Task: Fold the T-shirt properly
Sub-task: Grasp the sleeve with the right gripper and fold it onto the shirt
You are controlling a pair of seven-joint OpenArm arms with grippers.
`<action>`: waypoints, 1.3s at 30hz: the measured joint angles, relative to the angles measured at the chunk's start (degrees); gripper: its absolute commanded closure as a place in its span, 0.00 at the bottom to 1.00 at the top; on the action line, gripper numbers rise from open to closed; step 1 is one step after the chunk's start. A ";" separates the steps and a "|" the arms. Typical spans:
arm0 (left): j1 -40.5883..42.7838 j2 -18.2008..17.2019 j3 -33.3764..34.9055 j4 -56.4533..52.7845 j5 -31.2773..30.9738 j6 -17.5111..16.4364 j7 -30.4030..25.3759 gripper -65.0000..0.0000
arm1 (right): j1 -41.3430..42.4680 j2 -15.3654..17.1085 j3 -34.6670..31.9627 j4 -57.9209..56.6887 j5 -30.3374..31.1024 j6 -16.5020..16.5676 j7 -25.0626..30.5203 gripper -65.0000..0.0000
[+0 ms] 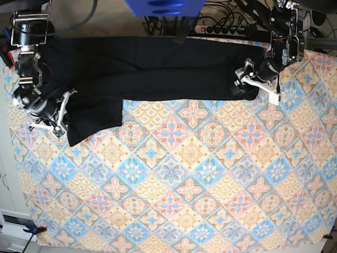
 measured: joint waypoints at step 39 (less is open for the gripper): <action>0.20 -0.13 -1.62 0.02 0.13 0.07 -0.02 0.41 | -33.44 -10.01 29.00 25.49 -0.74 0.00 -3.65 0.63</action>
